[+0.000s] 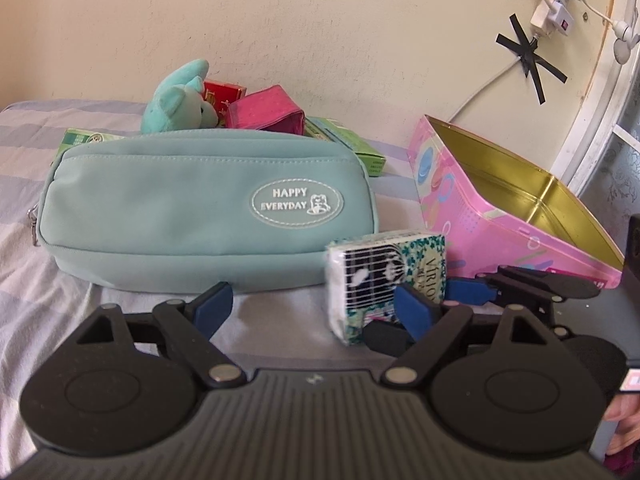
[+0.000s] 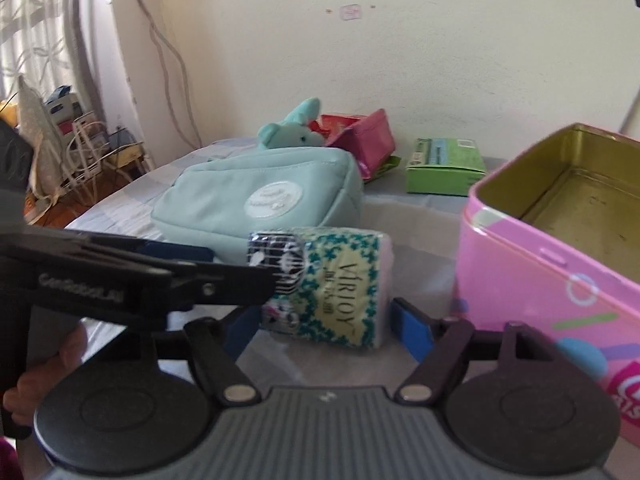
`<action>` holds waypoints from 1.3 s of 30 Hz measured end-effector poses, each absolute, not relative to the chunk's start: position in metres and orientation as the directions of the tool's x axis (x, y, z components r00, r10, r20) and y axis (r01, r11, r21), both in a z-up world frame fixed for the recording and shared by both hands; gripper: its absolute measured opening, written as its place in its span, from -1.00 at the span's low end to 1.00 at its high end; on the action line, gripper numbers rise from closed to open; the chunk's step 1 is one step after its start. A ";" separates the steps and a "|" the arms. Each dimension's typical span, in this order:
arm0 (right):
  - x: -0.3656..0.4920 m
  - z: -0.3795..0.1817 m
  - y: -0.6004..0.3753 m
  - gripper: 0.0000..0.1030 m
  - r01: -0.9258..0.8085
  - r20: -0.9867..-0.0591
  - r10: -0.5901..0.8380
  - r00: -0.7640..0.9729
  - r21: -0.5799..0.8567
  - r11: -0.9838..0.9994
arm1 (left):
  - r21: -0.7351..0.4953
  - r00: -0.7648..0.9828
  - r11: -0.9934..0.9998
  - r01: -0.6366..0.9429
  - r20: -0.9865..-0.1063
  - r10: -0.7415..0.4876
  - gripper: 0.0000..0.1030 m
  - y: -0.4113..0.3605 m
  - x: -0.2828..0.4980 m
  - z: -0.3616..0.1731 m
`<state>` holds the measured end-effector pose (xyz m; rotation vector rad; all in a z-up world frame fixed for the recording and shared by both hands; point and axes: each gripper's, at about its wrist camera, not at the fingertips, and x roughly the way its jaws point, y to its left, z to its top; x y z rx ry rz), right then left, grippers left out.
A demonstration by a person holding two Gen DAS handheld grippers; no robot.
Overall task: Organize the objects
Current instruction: 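Grasp the patterned tissue pack with the left tool and lift it, then lower the tissue pack into the pink tin and open the left tool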
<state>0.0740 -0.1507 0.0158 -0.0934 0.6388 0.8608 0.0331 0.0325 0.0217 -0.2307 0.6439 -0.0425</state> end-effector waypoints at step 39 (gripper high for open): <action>0.031 0.055 -0.287 0.58 0.029 -0.155 -0.014 0.988 0.098 0.995 | -0.104 0.846 0.917 0.385 -0.358 -0.396 0.47 -0.146 0.088 0.076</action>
